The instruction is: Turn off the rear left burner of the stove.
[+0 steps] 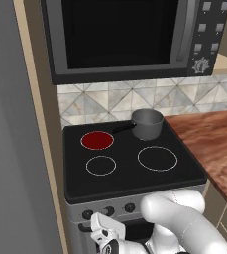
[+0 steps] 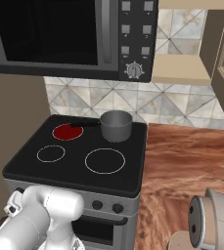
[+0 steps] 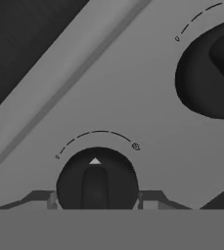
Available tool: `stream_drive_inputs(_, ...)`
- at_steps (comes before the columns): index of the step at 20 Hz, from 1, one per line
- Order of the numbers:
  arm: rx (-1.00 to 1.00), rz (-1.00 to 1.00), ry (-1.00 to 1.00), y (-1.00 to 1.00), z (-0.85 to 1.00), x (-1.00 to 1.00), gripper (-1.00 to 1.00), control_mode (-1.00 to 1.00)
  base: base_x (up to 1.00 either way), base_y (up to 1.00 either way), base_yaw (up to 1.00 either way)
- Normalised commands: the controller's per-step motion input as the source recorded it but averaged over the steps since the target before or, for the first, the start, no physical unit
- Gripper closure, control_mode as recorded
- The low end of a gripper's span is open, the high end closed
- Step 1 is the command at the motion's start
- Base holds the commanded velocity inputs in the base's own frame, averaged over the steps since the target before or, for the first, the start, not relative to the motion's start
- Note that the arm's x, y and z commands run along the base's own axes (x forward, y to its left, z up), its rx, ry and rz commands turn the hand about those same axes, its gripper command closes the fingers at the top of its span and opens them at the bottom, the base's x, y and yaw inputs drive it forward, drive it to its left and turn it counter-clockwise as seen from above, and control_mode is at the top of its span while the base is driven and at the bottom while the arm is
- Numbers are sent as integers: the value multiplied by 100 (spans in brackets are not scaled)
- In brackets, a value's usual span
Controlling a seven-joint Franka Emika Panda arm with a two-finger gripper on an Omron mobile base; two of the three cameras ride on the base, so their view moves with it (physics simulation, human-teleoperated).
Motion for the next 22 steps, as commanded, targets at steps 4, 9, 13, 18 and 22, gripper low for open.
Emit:
stream_drive_inputs(4, 0, 0, 0, 19, 12, 10, 100, -100, 0, 0, 0)
stream_drive_inputs(9, 0, 0, 0, 4, 6, 24, 100, -100, 0, 0, 0)
stream_drive_inputs(13, 0, 0, 0, 17, 20, 23, 100, -100, 0, 0, 0)
stream_drive_inputs(18, 1, -5, 0, 31, 36, 8, 100, -100, 0, 0, 0)
stream_drive_inputs(22, 12, -15, -1, 16, 38, 2, 100, -100, 0, 0, 0)
